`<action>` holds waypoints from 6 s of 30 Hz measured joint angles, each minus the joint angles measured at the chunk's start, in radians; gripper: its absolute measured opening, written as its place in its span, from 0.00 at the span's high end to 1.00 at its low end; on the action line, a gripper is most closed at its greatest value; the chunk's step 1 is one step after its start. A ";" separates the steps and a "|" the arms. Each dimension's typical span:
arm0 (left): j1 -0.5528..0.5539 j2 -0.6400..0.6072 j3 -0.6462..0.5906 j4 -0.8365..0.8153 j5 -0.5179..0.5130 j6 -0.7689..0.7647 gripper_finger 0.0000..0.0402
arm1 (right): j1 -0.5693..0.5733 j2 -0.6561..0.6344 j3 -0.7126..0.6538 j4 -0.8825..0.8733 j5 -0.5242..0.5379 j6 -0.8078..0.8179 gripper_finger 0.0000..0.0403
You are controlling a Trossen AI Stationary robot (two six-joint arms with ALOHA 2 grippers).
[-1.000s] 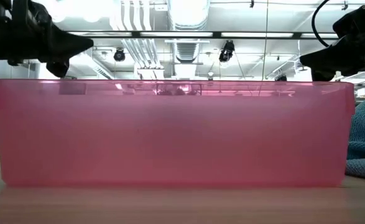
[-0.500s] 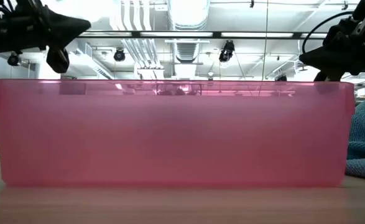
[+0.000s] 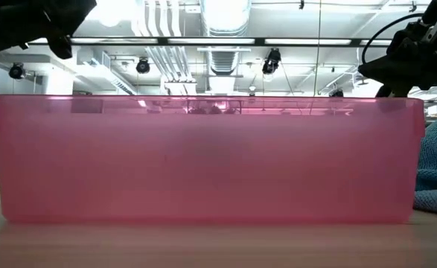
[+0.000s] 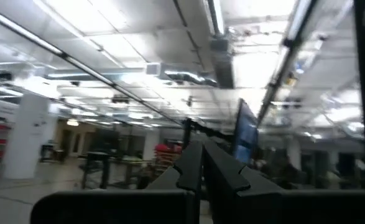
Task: Fold microfiber towels
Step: Fold the yellow microfiber cloth
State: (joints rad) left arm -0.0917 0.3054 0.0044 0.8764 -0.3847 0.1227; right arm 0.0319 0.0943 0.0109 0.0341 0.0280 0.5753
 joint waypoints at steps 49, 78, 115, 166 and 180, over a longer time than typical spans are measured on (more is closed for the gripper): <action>0.000 -0.002 0.031 0.142 -0.014 -0.001 1.00 | -0.014 0.610 0.613 -0.259 0.654 -0.256 0.98; 0.000 -0.002 0.031 0.145 -0.018 -0.002 1.00 | -0.462 1.134 0.785 -0.785 0.038 -0.018 0.80; 0.000 -0.002 0.031 0.145 -0.018 -0.002 1.00 | -0.460 1.399 0.784 -0.469 -0.084 -0.192 0.82; -0.001 0.306 0.225 0.145 0.210 -0.120 1.00 | 0.313 0.907 0.982 -0.343 0.522 -0.561 0.98; -0.007 0.842 0.571 0.107 0.386 -0.143 0.90 | 0.446 1.068 1.136 -0.467 0.511 -0.639 0.98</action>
State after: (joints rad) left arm -0.0990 1.1474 0.5755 0.9831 0.0011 -0.0208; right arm 0.4783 1.1622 1.1464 -0.4324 0.5392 -0.0633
